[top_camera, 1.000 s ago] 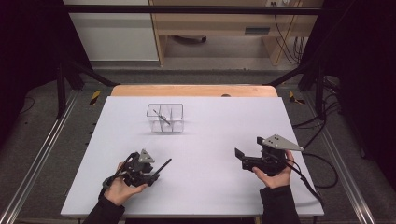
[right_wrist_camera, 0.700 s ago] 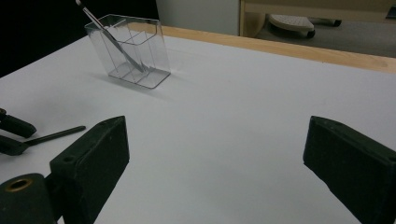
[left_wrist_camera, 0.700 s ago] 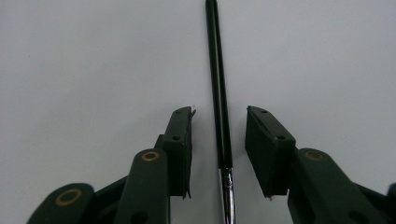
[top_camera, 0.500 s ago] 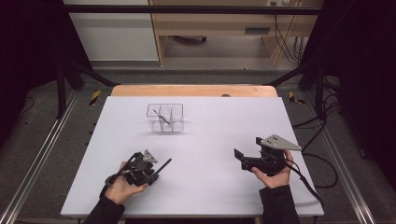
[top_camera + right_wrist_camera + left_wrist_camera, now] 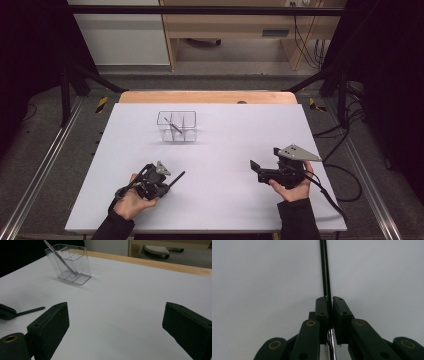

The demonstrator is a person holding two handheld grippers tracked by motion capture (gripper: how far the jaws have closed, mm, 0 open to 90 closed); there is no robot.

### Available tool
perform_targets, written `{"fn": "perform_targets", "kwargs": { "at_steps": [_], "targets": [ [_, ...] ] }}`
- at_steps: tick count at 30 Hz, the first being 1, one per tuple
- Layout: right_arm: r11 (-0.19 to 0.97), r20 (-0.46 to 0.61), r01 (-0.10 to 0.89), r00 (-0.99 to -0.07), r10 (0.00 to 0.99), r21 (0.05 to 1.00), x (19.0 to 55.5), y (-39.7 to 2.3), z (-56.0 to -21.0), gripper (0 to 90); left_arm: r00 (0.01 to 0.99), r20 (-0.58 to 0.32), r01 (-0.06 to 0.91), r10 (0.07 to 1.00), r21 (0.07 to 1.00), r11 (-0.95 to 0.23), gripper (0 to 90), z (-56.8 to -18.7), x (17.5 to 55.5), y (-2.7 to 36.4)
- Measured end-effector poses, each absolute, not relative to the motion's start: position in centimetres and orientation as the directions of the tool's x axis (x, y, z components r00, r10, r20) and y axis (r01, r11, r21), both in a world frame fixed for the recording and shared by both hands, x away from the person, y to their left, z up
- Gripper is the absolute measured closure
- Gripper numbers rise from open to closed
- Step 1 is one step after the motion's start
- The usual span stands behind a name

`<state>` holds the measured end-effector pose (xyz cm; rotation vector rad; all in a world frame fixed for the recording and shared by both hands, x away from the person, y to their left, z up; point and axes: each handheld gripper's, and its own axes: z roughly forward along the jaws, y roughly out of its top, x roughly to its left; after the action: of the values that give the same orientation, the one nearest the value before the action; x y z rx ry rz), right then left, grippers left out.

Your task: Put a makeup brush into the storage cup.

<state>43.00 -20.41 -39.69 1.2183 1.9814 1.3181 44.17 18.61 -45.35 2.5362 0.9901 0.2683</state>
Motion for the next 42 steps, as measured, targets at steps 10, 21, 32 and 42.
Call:
{"fn": "perform_targets", "kwargs": {
  "at_steps": [10, 21, 32, 42],
  "targets": [
    [0.146, 0.091, 0.415, -0.499, 0.862, 0.898, 42.9, -20.5, -39.6, 7.9, 0.745, 0.034, 0.587, 0.667, 0.441, -0.679, 83.1, -45.4, 44.2, 18.8],
    [0.149, 0.094, 0.419, -0.506, 0.858, 0.896, 43.0, -20.3, -39.7, 8.1, 0.751, 0.048, 0.551, 0.659, 0.505, -0.665, 83.2, -44.3, 43.8, 19.3],
    [0.168, 0.081, 0.418, -0.517, 0.852, 0.893, 43.0, -20.1, -39.8, 8.3, 0.783, 0.028, 0.489, 0.622, 0.591, -0.641, 83.2, -42.6, 43.0, 19.3],
    [0.236, 0.035, 0.406, -0.558, 0.829, 0.883, 42.9, -18.9, -39.5, 9.0, 0.803, 0.018, 0.458, 0.595, 0.621, -0.636, 83.2, -41.7, 42.8, 19.4]
  ]
}}
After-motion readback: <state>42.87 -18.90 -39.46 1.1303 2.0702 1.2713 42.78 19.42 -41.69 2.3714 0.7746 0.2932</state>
